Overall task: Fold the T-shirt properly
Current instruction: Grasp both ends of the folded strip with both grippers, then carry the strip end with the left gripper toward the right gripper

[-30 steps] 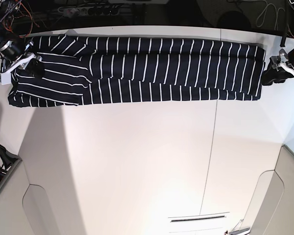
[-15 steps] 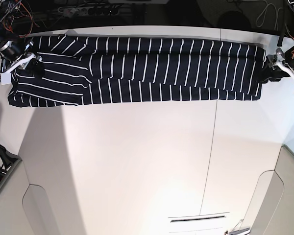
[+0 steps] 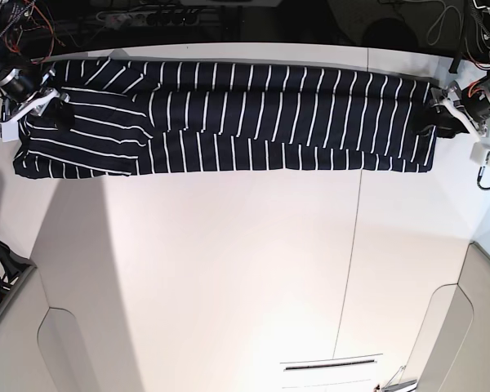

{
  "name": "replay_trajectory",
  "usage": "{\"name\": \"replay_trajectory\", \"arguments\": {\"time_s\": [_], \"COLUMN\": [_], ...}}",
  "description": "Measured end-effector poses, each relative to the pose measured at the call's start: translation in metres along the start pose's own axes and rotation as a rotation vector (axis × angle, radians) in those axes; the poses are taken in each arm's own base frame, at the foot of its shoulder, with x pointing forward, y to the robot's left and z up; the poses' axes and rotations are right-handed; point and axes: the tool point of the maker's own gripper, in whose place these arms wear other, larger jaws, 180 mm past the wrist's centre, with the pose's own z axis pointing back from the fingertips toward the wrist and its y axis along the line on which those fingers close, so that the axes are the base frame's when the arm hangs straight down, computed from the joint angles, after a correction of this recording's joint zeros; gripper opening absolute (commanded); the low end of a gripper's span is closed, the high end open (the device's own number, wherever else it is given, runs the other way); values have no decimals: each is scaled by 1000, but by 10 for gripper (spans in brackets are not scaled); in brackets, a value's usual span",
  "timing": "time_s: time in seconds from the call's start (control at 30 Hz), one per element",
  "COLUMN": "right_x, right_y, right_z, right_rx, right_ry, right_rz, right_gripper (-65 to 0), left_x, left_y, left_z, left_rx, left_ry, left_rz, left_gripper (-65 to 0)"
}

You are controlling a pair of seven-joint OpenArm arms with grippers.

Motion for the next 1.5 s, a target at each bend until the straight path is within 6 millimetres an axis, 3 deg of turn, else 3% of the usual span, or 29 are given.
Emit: {"name": "replay_trajectory", "arguments": {"time_s": [0.43, 0.73, 0.97, 1.2, 1.27, 1.43, 1.5], "right_x": [0, 0, 0, 0, -1, 0, 0], "right_y": [0, 0, 0, 1, 1, 3, 3], "right_z": [0, 0, 0, 0, 0, 0, 0], "right_rx": [2, 2, 2, 5, 5, 16, 18], "right_ry": [-2, -2, -2, 6, 6, 5, 6], "right_rz": [-2, -2, -2, -3, -3, -14, -18], "right_gripper": [-650, -650, -650, -650, -650, -650, -650], "left_x": [15, 12, -3, -4, -3, -8, -8], "left_y": [9, 9, -10, -23, -24, -26, -26], "left_z": [4, 3, -11, -15, -15, -15, -15], "left_rx": [35, 36, -18, -70, -76, -83, -84], "left_ry": [-7, -1, -5, -22, -26, -6, -7], "left_rz": [-33, -29, 37, 82, 86, 91, 93], "left_gripper": [-178, -178, -178, -191, -264, -613, -650]}}
